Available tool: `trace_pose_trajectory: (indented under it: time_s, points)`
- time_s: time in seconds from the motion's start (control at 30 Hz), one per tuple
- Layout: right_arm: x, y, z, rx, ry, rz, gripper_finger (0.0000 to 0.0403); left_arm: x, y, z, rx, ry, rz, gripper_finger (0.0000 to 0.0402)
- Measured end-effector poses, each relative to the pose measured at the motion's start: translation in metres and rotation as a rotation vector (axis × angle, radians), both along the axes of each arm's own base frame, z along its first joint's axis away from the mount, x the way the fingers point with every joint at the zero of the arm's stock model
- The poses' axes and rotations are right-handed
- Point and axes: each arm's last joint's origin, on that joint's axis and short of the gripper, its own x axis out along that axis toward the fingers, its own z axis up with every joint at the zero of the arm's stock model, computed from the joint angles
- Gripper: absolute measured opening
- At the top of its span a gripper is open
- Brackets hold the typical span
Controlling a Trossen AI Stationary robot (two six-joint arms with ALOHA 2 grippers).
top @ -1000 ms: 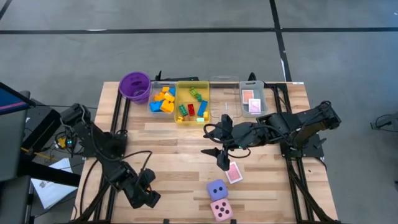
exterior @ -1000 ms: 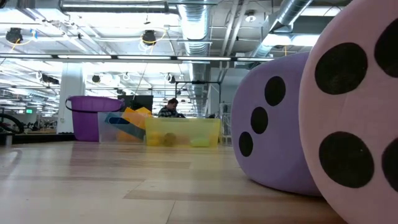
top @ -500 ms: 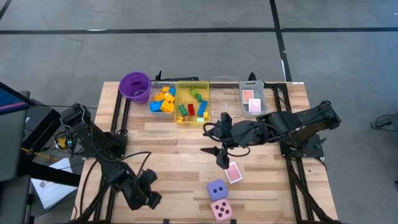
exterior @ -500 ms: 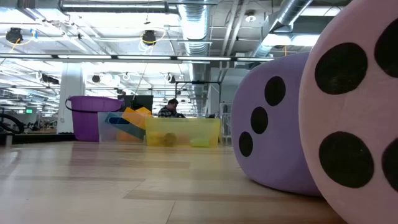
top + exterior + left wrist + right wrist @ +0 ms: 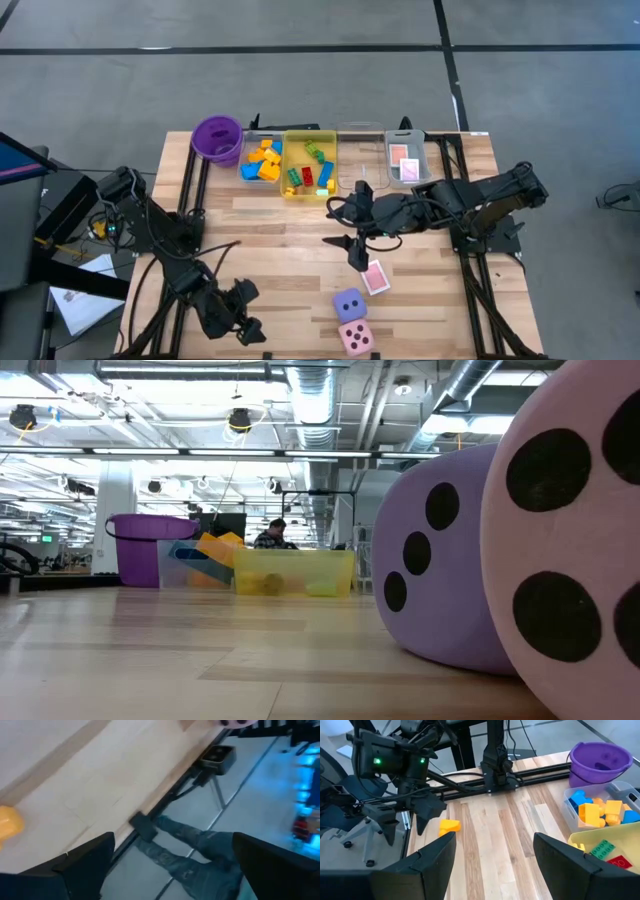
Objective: Pick & Place Toys
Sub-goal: Put the big yellow game piece into the white bin
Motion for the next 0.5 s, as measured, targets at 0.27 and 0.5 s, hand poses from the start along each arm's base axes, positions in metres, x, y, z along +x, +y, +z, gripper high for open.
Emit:
trace_pose_trajectory:
  time_s: [0.27,0.5]
  points:
    - [0.0,0.0,0.0,0.0,0.0,0.001,0.026,0.011,-0.011,0.019,-0.161,-0.204,0.03,0.0384]
    - [0.0,0.0,0.0,0.0,0.0,0.001,0.026,0.011,-0.009,0.017,-0.207,-0.129,0.096,0.0381]
